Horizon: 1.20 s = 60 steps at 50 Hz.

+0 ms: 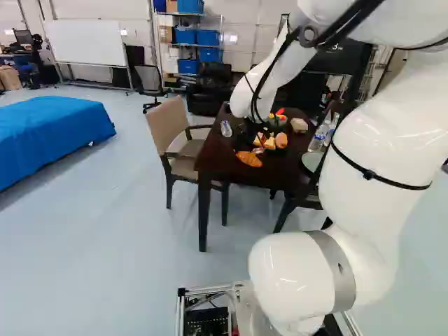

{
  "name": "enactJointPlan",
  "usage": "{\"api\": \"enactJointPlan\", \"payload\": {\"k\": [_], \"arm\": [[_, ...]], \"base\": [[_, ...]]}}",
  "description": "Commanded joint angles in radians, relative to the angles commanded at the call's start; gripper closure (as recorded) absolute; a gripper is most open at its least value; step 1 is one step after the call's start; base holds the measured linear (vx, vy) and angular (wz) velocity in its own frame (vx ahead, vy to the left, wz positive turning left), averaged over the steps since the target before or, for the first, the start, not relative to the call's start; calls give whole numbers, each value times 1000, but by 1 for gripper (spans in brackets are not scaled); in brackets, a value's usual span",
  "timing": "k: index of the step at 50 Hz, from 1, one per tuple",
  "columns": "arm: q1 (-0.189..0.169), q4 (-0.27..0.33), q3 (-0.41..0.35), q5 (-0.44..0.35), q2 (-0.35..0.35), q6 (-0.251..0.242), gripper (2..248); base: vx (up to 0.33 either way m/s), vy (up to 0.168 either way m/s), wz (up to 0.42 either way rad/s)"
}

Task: Move the croissant to the empty plate

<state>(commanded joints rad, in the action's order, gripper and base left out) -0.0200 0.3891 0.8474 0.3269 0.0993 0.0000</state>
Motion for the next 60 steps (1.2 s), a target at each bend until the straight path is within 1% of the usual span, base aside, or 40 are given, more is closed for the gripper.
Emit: {"api": "enactJointPlan", "payload": {"k": [18, 23, 39, 60], "arm": [[0, -52, 14, 0, 62, 0, 3], [0, -67, 14, 0, 62, 0, 3], [-1, -67, 15, 0, 62, 0, 3], [-18, -67, 30, 0, 75, 0, 3]], "base": [[0, 0, 0], [0, 0, 0], [0, 0, 0], [0, 0, 0]]}}
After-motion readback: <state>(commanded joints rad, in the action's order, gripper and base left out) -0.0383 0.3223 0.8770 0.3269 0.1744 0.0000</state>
